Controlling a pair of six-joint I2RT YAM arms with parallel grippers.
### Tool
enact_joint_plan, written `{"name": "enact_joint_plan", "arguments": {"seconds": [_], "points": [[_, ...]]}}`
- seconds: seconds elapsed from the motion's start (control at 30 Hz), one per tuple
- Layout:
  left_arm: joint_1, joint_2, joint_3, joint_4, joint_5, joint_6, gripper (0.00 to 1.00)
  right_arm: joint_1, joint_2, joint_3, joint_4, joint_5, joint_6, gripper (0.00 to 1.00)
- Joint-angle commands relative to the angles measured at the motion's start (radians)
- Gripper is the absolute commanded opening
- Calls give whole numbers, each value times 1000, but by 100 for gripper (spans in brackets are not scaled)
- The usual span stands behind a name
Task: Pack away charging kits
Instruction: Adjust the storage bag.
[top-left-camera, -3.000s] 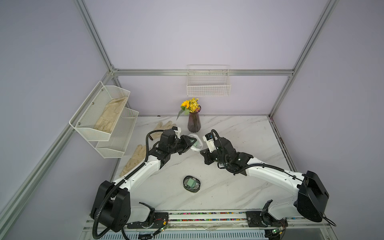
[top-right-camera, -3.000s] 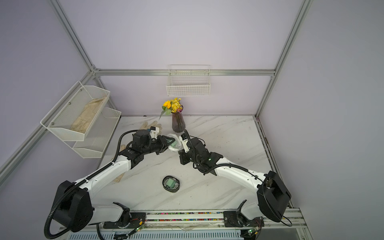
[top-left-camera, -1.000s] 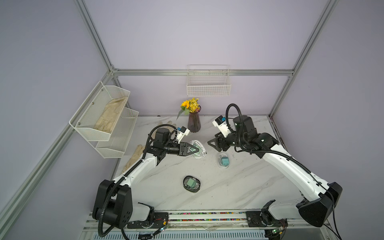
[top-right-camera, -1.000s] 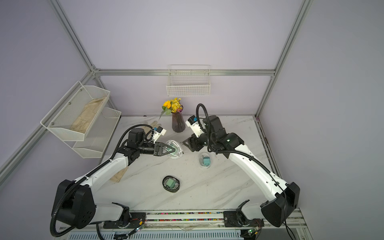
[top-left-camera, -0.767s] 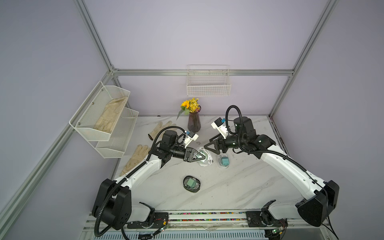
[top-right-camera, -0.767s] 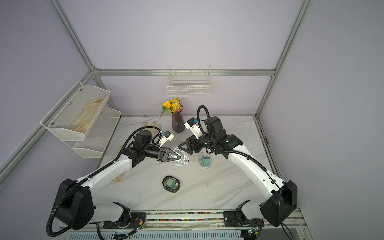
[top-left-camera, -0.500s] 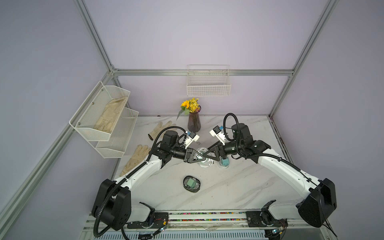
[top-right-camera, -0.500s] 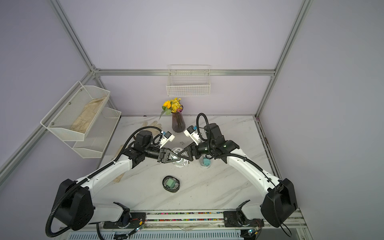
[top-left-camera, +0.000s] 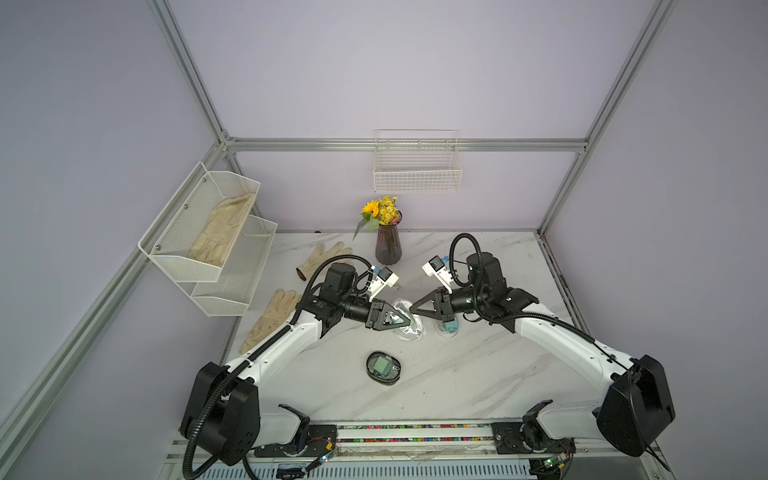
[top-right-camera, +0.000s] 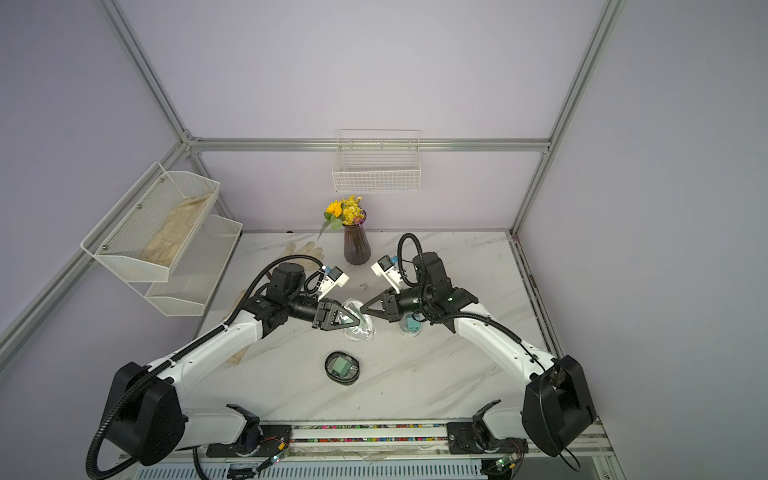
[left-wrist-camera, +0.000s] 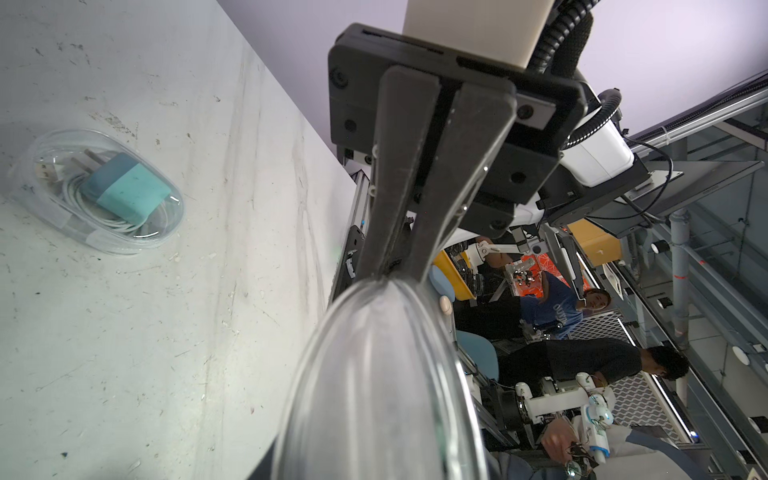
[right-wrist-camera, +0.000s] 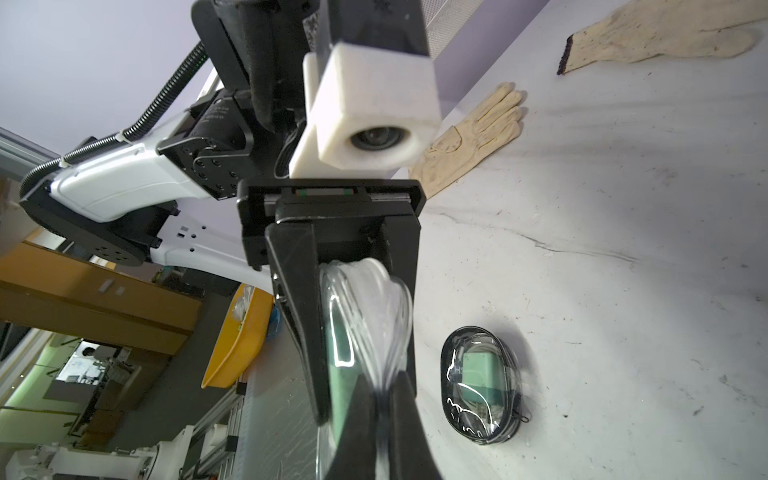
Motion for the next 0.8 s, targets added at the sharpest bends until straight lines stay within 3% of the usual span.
{"name": "enact_joint_plan", "arguments": {"seconds": [0.0, 0.1, 0.17, 0.33, 0.4, 0.5, 0.57, 0.67, 0.77], "points": [[-3, -45, 117, 25, 53, 48, 2, 12, -19, -40, 131, -9, 79, 0], [4, -51, 107, 33, 42, 30, 14, 7, -48, -62, 228, 19, 159, 0], [6, -60, 83, 93, 18, -29, 33, 4, -69, -85, 325, 47, 241, 0], [6, -77, -98, 595, -98, -432, 64, 4, -112, -212, 710, 185, 544, 0], [2, -80, -179, 779, -204, -584, 69, 4, -125, -280, 869, 272, 667, 0], [-20, -85, -270, 984, -368, -731, 71, 7, -144, -348, 976, 395, 747, 0], [-49, -93, -305, 1052, -474, -762, 71, 14, -171, -387, 997, 489, 765, 0], [-76, -87, -321, 1101, -567, -768, 71, 18, -189, -401, 980, 533, 765, 0], [-90, -41, -303, 1133, -572, -777, 71, 23, -179, -407, 995, 537, 784, 0]]}}
